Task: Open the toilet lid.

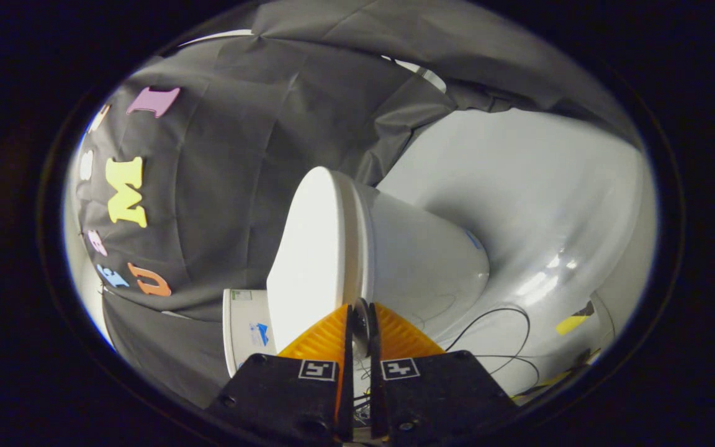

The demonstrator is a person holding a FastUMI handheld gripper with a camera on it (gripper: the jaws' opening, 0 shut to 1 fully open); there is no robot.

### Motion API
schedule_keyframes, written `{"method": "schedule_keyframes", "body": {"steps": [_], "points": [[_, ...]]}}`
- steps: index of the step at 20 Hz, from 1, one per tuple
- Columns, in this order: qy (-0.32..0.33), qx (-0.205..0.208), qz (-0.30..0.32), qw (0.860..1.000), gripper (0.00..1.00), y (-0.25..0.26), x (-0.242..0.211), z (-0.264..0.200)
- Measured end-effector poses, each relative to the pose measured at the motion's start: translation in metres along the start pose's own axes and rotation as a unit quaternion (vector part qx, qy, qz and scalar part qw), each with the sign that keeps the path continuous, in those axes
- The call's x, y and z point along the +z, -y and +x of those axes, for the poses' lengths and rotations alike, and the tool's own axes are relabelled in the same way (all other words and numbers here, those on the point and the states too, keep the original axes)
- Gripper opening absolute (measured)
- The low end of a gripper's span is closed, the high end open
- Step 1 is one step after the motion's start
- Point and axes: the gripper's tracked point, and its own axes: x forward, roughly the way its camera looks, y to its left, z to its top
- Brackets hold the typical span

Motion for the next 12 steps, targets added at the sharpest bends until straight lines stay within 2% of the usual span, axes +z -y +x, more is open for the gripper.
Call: {"method": "schedule_keyframes", "body": {"steps": [6,12], "points": [[0.007,0.003,-0.004,1.0,0.07,-0.026,0.004,-0.014],[0.015,0.004,-0.028,0.999,0.05,-0.056,0.005,-0.026]]}}
